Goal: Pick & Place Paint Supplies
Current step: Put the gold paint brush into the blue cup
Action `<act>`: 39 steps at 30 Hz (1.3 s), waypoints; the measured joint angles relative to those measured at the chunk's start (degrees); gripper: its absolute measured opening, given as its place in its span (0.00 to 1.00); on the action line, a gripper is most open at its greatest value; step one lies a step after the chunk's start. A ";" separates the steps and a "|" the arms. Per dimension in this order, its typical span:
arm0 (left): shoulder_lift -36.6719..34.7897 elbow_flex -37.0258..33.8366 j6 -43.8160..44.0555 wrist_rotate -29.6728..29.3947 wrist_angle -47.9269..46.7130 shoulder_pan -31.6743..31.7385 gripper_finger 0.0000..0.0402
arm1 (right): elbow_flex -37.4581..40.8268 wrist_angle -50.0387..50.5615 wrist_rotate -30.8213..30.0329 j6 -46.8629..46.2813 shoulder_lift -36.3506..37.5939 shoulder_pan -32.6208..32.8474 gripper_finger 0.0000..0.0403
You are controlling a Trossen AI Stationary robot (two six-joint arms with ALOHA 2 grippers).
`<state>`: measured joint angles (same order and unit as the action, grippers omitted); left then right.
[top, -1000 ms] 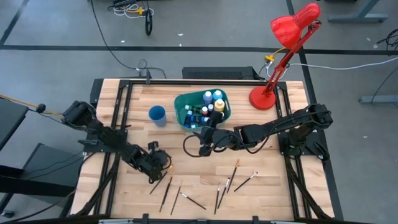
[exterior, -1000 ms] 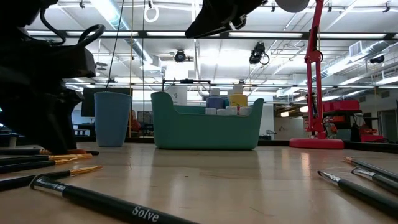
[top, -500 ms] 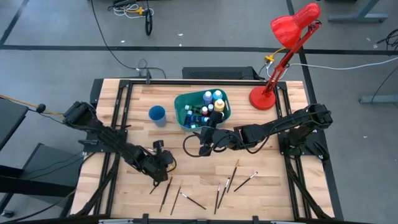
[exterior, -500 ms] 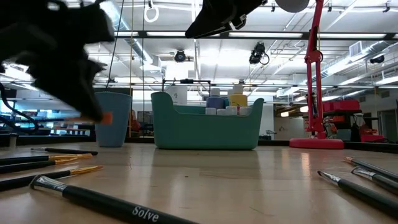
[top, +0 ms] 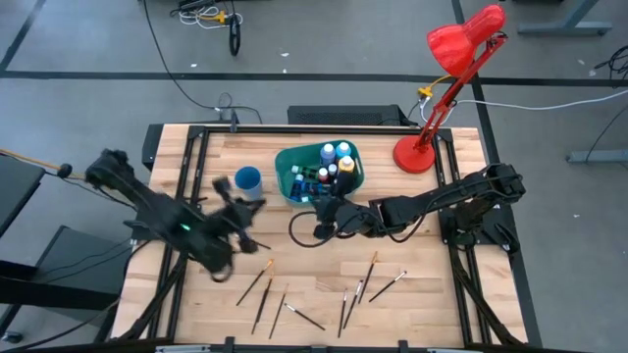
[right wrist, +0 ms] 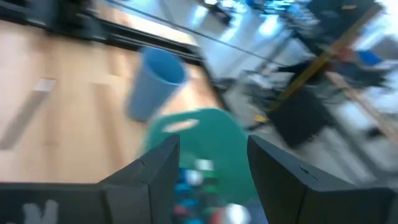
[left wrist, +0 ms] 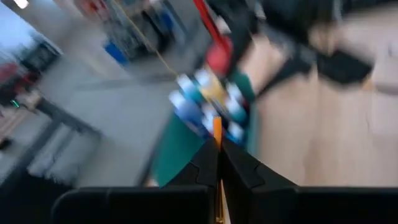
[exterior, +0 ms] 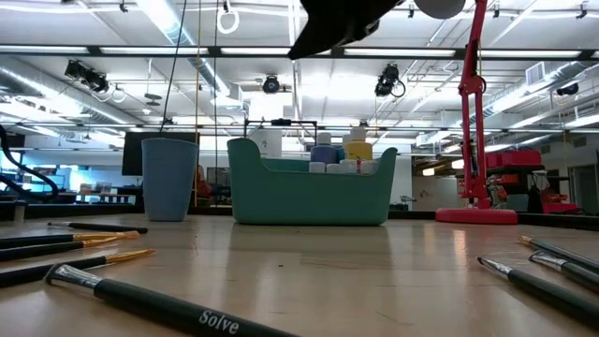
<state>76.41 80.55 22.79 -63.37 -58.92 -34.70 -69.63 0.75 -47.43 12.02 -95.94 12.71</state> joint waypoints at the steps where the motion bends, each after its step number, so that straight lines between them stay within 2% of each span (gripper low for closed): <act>1: -1.89 0.80 -1.31 -1.69 0.23 -0.21 0.03 | 0.00 0.07 -2.28 0.40 0.00 0.03 0.48; 3: -5.56 1.05 -2.86 -4.25 0.95 -0.51 0.03 | 0.00 0.32 -5.54 0.72 0.00 0.03 0.48; 6: -11.06 -1.18 -3.45 -5.29 1.57 -0.70 0.02 | 0.00 0.66 -6.09 0.85 0.00 0.01 0.48; 10: -17.94 -10.12 -1.35 -5.35 5.12 -0.03 0.02 | 0.00 0.63 -4.39 0.85 0.00 0.04 0.48; 14: -23.66 -21.45 -5.64 -7.93 17.80 1.27 0.03 | 0.00 -0.17 -3.55 0.85 0.00 0.04 0.48; 17: -27.94 -29.66 -14.44 -7.07 32.85 2.77 0.02 | 0.00 -2.03 -3.55 0.93 0.00 0.04 0.48; 19: -29.85 -35.05 -21.28 -3.37 44.69 4.80 0.02 | 0.00 -4.11 -3.55 1.48 0.00 0.02 0.48; 24: -32.74 -46.85 -36.20 12.81 75.69 12.68 0.02 | 0.00 -8.97 -2.53 3.52 0.00 -0.03 0.48; 27: -32.97 -52.04 -41.65 18.17 87.57 18.50 0.02 | 0.00 -9.28 -2.54 3.54 0.00 -0.02 0.48; 32: -32.94 -58.29 -40.35 29.52 95.29 29.13 0.02 | 0.00 -9.10 -2.53 3.71 0.00 -0.02 0.48; 36: -32.94 -61.85 -36.73 31.46 96.31 36.54 0.03 | 0.00 -9.01 -2.52 3.71 0.00 -0.02 0.48; 39: -32.92 -64.61 -34.16 35.50 98.72 40.89 0.02 | 0.00 -9.01 -1.52 3.71 0.00 -0.04 0.48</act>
<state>43.48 15.94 -11.37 -27.87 39.80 6.20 -69.63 -8.25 -48.95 15.73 -95.94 12.67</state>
